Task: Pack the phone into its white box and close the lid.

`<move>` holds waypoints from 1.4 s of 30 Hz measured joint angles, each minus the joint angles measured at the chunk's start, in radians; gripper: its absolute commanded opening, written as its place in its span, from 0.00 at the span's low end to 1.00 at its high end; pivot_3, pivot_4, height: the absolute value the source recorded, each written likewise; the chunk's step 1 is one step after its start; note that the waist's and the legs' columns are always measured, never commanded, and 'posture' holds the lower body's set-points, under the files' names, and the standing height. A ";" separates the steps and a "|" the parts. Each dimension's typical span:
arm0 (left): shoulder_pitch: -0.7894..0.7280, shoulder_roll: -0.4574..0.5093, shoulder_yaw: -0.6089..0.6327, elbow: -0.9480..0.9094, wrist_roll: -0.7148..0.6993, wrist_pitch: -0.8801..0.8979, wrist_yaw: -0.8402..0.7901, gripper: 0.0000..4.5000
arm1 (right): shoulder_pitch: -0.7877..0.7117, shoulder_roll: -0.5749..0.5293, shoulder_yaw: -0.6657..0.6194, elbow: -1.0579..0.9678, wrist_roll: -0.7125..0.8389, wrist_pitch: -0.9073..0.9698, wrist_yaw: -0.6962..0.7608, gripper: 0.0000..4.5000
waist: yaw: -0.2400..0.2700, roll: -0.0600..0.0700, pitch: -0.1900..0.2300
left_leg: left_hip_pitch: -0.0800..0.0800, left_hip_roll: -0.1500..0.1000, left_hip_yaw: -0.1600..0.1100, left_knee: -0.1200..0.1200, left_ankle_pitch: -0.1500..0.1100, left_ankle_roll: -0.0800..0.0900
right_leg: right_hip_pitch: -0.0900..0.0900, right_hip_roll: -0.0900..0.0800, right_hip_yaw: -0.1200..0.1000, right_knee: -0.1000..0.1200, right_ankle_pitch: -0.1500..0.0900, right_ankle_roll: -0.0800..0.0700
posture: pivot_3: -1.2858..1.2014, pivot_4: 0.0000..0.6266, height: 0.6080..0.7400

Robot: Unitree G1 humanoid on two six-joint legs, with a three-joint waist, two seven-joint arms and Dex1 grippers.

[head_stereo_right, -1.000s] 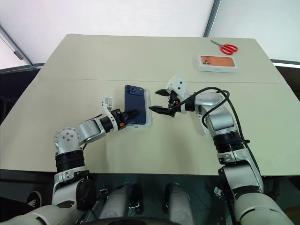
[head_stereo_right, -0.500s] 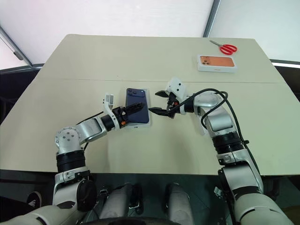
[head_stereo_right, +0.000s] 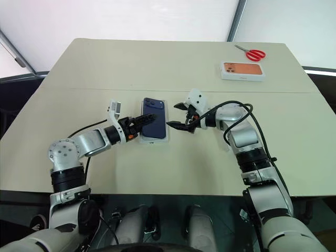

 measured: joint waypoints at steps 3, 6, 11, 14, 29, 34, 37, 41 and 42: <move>0.001 0.019 0.001 -0.026 -0.021 0.024 0.007 0.99 | 0.000 0.003 0.002 0.001 -0.001 -0.007 0.000 0.86 | 0.000 0.000 0.000 | 0.000 0.000 0.000 0.000 0.000 0.000 | 0.000 0.000 0.000 0.000 0.000 0.000 | 0.52 0.24 0.98; 0.007 0.047 -0.006 -0.072 -0.049 0.045 0.007 0.99 | -0.001 0.009 0.005 0.002 -0.001 -0.010 0.000 0.86 | -0.001 0.000 0.000 | 0.000 0.000 0.000 0.000 0.000 0.000 | 0.000 0.000 0.000 0.000 0.000 0.000 | 0.52 0.24 0.98; 0.025 0.133 -0.001 -0.095 -0.064 0.052 -0.009 0.99 | -0.002 0.011 0.005 0.016 -0.001 -0.011 -0.005 0.86 | -0.001 0.000 0.000 | 0.000 0.000 0.000 0.000 0.000 0.000 | 0.000 0.000 0.000 0.000 0.000 0.000 | 0.52 0.24 0.98; 0.024 0.184 0.005 -0.072 -0.057 0.031 -0.016 0.99 | -0.002 0.015 0.006 0.025 -0.006 -0.011 -0.008 0.86 | 0.000 0.000 0.000 | 0.000 0.000 0.000 0.000 0.000 0.000 | 0.000 0.000 0.000 0.000 0.000 0.000 | 0.52 0.24 0.98; 0.030 0.239 -0.095 0.021 0.144 -0.125 -0.077 0.01 | -0.018 0.027 0.032 0.097 -0.078 -0.068 -0.072 0.00 | -0.001 0.000 0.000 | 0.000 0.000 0.000 0.000 0.000 0.000 | 0.000 0.000 0.000 0.000 0.000 0.000 | 0.52 0.24 0.98; 0.005 0.220 -0.187 0.097 0.257 -0.188 -0.102 0.01 | -0.016 0.055 0.073 0.114 -0.132 -0.099 -0.123 0.00 | 0.000 0.000 0.000 | 0.000 0.000 0.000 0.000 0.000 0.000 | 0.000 0.000 0.000 0.000 0.000 0.000 | 0.52 0.24 0.98; -0.012 0.193 -0.234 0.127 0.308 -0.227 -0.127 0.01 | -0.016 0.062 0.105 0.162 -0.194 -0.142 -0.177 0.00 | 0.001 0.000 0.000 | 0.000 -0.001 0.000 0.000 0.000 0.000 | 0.000 0.000 0.000 0.000 0.000 0.000 | 0.52 0.24 0.98; -0.030 0.162 -0.259 0.145 0.352 -0.254 -0.151 0.01 | -0.016 0.078 0.107 0.172 -0.209 -0.168 -0.200 0.00 | -0.001 0.000 0.000 | 0.000 0.000 0.000 0.000 0.000 0.000 | 0.000 0.000 0.000 0.000 0.000 0.000 | 0.52 0.24 0.98; -0.034 0.159 -0.260 0.150 0.359 -0.256 -0.157 0.01 | -0.016 0.078 0.107 0.172 -0.210 -0.169 -0.203 0.00 | 0.000 0.000 0.000 | 0.000 -0.001 0.000 0.000 0.000 0.000 | 0.000 0.001 0.000 0.000 0.000 0.000 | 0.52 0.24 0.98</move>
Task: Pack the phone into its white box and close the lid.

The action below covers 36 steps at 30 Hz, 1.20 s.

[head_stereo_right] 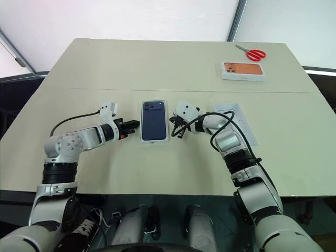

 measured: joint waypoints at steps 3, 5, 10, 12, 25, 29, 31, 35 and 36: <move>-0.011 -0.020 -0.010 0.015 0.029 -0.013 -0.014 0.01 | 0.007 -0.001 0.000 -0.002 -0.004 -0.001 0.000 0.00 | 0.004 0.000 0.000 | 0.000 -0.001 0.000 0.000 0.000 0.000 | 0.001 0.000 0.000 0.000 0.000 0.000 | 0.52 0.24 0.98; -0.015 -0.031 -0.011 0.019 0.044 -0.018 -0.021 0.01 | 0.016 -0.005 0.000 -0.004 -0.006 0.002 0.002 0.00 | 0.004 0.000 0.000 | 0.000 -0.001 0.000 0.000 0.000 0.000 | 0.001 -0.001 -0.001 0.000 0.000 0.000 | 0.52 0.24 0.98; -0.023 -0.058 -0.016 0.027 0.067 -0.019 -0.048 0.01 | 0.051 -0.041 -0.001 -0.032 -0.009 0.008 0.012 0.00 | 0.006 0.000 0.000 | 0.000 -0.001 0.000 0.000 0.000 0.000 | 0.001 -0.001 -0.001 0.000 0.000 0.000 | 0.52 0.24 0.98; -0.034 -0.068 -0.020 0.044 0.077 -0.021 -0.062 0.01 | 0.072 -0.059 -0.018 -0.055 0.002 0.028 0.016 0.00 | 0.005 0.000 0.000 | 0.000 -0.001 0.000 0.000 0.000 0.000 | 0.001 -0.001 -0.001 0.000 0.000 0.000 | 0.52 0.24 0.98; -0.205 -0.189 -0.145 0.291 0.192 -0.113 -0.199 0.01 | 0.097 -0.202 -0.099 -0.060 0.006 0.046 0.015 0.00 | 0.003 0.000 0.000 | 0.000 -0.001 0.000 0.001 0.000 0.001 | 0.001 0.000 -0.002 0.000 0.000 0.000 | 0.52 0.24 0.98; -0.235 -0.222 -0.153 0.352 0.224 -0.145 -0.230 0.01 | 0.097 -0.208 -0.121 -0.035 0.003 0.044 0.005 0.00 | 0.000 0.000 0.000 | 0.000 0.000 0.000 0.001 0.000 0.001 | 0.001 0.000 -0.002 0.000 0.000 0.000 | 0.52 0.24 0.98; -0.253 -0.235 -0.153 0.380 0.240 -0.156 -0.238 0.01 | 0.092 -0.210 -0.126 -0.018 0.001 0.038 0.002 0.00 | 0.001 0.000 0.000 | 0.000 0.000 0.000 0.001 0.000 0.001 | 0.001 0.000 -0.002 0.000 0.000 0.000 | 0.52 0.24 0.98; -0.261 -0.254 -0.152 0.400 0.271 -0.179 -0.255 0.01 | 0.083 -0.215 -0.127 0.011 -0.017 0.007 -0.001 0.00 | 0.005 0.000 0.000 | 0.000 -0.001 0.000 0.001 0.000 0.001 | 0.001 -0.001 -0.002 0.000 0.000 0.000 | 0.52 0.24 0.98; -0.261 -0.256 -0.152 0.400 0.276 -0.181 -0.258 0.01 | 0.080 -0.215 -0.127 0.019 -0.018 0.001 -0.001 0.00 | 0.004 0.000 0.000 | 0.000 -0.001 0.000 0.002 0.000 0.001 | 0.001 -0.001 -0.002 0.000 0.000 0.000 | 0.52 0.24 0.98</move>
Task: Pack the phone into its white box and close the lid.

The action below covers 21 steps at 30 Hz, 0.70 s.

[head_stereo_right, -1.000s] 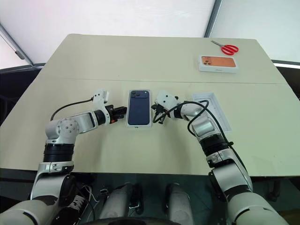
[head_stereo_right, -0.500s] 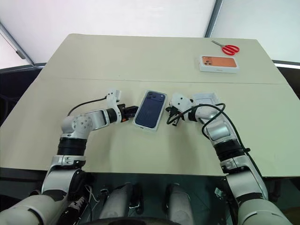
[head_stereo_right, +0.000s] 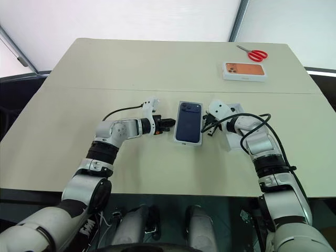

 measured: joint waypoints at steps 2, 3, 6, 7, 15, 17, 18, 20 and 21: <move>0.000 -0.005 0.000 0.000 0.004 -0.001 -0.005 0.01 | -0.009 0.000 0.000 0.020 -0.008 -0.016 -0.002 0.00 | -0.001 0.000 0.000 | 0.000 0.000 0.000 0.000 0.000 0.000 | 0.000 0.000 0.000 0.000 0.000 0.000 | 0.52 0.24 0.98; 0.001 -0.006 0.000 0.000 0.005 -0.001 -0.007 0.01 | -0.013 0.000 0.000 0.028 -0.010 -0.022 -0.003 0.00 | -0.001 0.000 0.000 | 0.000 0.000 0.000 0.000 0.000 0.000 | 0.000 0.000 0.000 0.000 0.000 0.000 | 0.52 0.24 0.98; 0.002 -0.008 -0.001 -0.001 0.013 -0.002 -0.016 0.01 | -0.025 0.002 0.001 0.048 -0.015 -0.031 -0.002 0.00 | -0.002 0.000 0.000 | 0.000 0.000 0.000 0.000 0.000 0.000 | 0.000 0.000 0.000 0.000 0.000 0.000 | 0.52 0.24 0.98; 0.002 -0.008 -0.001 -0.002 0.017 -0.002 -0.017 0.01 | -0.027 0.003 0.002 0.052 -0.016 -0.035 0.000 0.00 | -0.002 0.000 0.000 | 0.000 0.000 0.000 0.000 0.000 0.000 | 0.000 0.000 0.000 0.000 0.000 0.000 | 0.52 0.24 0.98; 0.005 0.019 0.000 -0.009 0.028 -0.010 -0.037 0.01 | -0.033 0.003 0.007 0.054 -0.019 -0.039 0.013 0.00 | -0.006 0.000 0.000 | 0.000 0.001 0.000 0.000 0.000 0.000 | 0.000 0.001 0.000 0.000 0.000 0.000 | 0.52 0.24 0.98; 0.017 0.044 -0.002 -0.037 0.035 -0.022 -0.048 0.01 | -0.034 0.003 0.007 0.051 -0.016 -0.037 0.019 0.00 | -0.006 0.000 0.000 | 0.000 0.001 0.000 0.000 0.000 0.000 | 0.000 0.001 0.000 0.000 0.000 0.000 | 0.52 0.24 0.98; 0.023 0.060 -0.003 -0.051 0.043 -0.039 -0.051 0.01 | -0.034 0.002 0.006 0.046 -0.013 -0.028 0.020 0.00 | -0.007 0.000 0.000 | 0.000 0.001 0.000 0.000 0.000 0.000 | 0.000 0.001 0.000 0.000 0.000 0.000 | 0.52 0.24 0.98; 0.039 0.101 -0.001 -0.088 0.046 -0.068 -0.069 0.01 | -0.034 -0.001 -0.004 0.026 0.004 0.014 0.024 0.00 | -0.008 0.000 0.000 | 0.000 0.002 0.000 0.000 0.000 0.000 | -0.001 0.001 0.000 0.000 0.000 0.000 | 0.52 0.24 0.98; 0.048 0.122 0.003 -0.107 0.045 -0.077 -0.080 0.06 | -0.033 -0.004 -0.019 0.011 0.020 0.046 0.030 0.00 | -0.008 0.001 0.000 | 0.000 0.002 0.000 0.000 0.000 0.000 | -0.001 0.000 0.000 0.000 0.000 0.000 | 0.52 0.24 0.98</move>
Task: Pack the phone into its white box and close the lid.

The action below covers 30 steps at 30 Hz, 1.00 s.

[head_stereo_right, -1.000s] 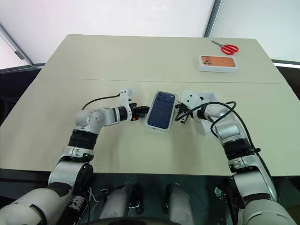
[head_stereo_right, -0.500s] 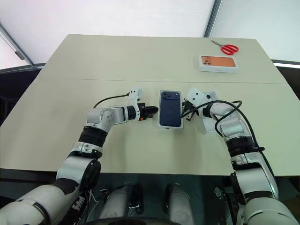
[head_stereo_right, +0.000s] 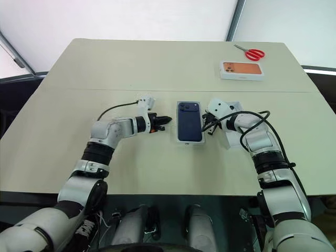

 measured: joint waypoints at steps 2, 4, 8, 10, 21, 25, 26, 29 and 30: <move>0.015 0.037 0.006 -0.030 -0.004 -0.001 -0.026 0.20 | 0.006 -0.009 -0.033 -0.046 0.043 0.080 0.020 0.06 | 0.003 0.000 0.000 | 0.000 0.000 0.000 0.000 0.000 0.000 | 0.000 0.000 0.000 0.000 0.000 0.000 | 0.52 0.24 0.98; 0.035 0.082 0.009 -0.064 -0.005 -0.008 -0.055 0.42 | 0.025 -0.022 -0.050 -0.090 0.059 0.119 0.020 0.21 | 0.006 0.000 0.000 | 0.000 0.000 0.000 0.000 0.000 0.000 | 0.000 -0.001 0.000 0.000 0.000 0.000 | 0.52 0.24 0.98; 0.092 0.170 0.013 -0.137 -0.003 -0.065 -0.107 0.88 | 0.056 -0.025 -0.055 -0.080 0.046 0.131 -0.042 0.67 | 0.003 0.000 0.000 | 0.000 0.000 0.000 0.000 0.000 0.000 | 0.000 -0.001 0.000 0.000 0.000 0.000 | 0.52 0.24 0.98; 0.117 0.195 0.017 -0.194 -0.010 -0.069 -0.133 1.00 | 0.040 -0.023 -0.055 -0.053 0.040 0.133 -0.073 0.91 | 0.004 0.000 0.000 | 0.000 0.000 0.000 0.000 0.000 0.000 | 0.000 -0.001 0.001 0.000 0.000 0.000 | 0.52 0.24 0.98; 0.243 0.332 0.058 -0.406 -0.067 -0.164 -0.272 1.00 | 0.006 -0.071 -0.060 -0.081 0.056 0.203 -0.049 1.00 | 0.000 0.003 0.001 | 0.000 0.000 0.000 0.000 0.000 0.000 | -0.001 0.000 0.001 0.000 0.000 0.000 | 0.52 0.24 0.98; 0.302 0.396 0.062 -0.454 -0.065 -0.268 -0.347 1.00 | -0.010 -0.102 -0.097 -0.173 0.125 0.453 -0.029 1.00 | 0.004 0.003 0.001 | -0.001 0.000 0.000 0.000 0.000 0.000 | -0.001 -0.001 0.001 0.000 0.000 0.000 | 0.52 0.24 0.98; 0.311 0.404 0.068 -0.462 -0.065 -0.288 -0.358 1.00 | -0.017 -0.112 -0.105 -0.193 0.144 0.525 -0.024 1.00 | 0.005 0.003 0.001 | -0.001 0.000 0.000 0.000 0.000 0.000 | -0.001 -0.002 0.001 0.000 0.000 -0.001 | 0.52 0.24 0.98; 0.325 0.426 0.074 -0.466 -0.059 -0.357 -0.396 1.00 | -0.023 -0.161 -0.104 -0.295 0.198 0.765 0.004 1.00 | 0.005 0.003 0.001 | -0.002 0.000 -0.001 0.000 -0.001 0.000 | -0.003 -0.003 0.001 -0.001 0.000 -0.001 | 0.52 0.24 0.98; 0.331 0.435 0.074 -0.466 -0.056 -0.380 -0.412 1.00 | -0.023 -0.168 -0.103 -0.329 0.220 0.848 0.007 1.00 | 0.004 0.003 0.001 | -0.003 0.001 -0.001 0.000 -0.001 0.000 | -0.004 -0.003 0.001 -0.001 0.001 -0.002 | 0.52 0.24 0.98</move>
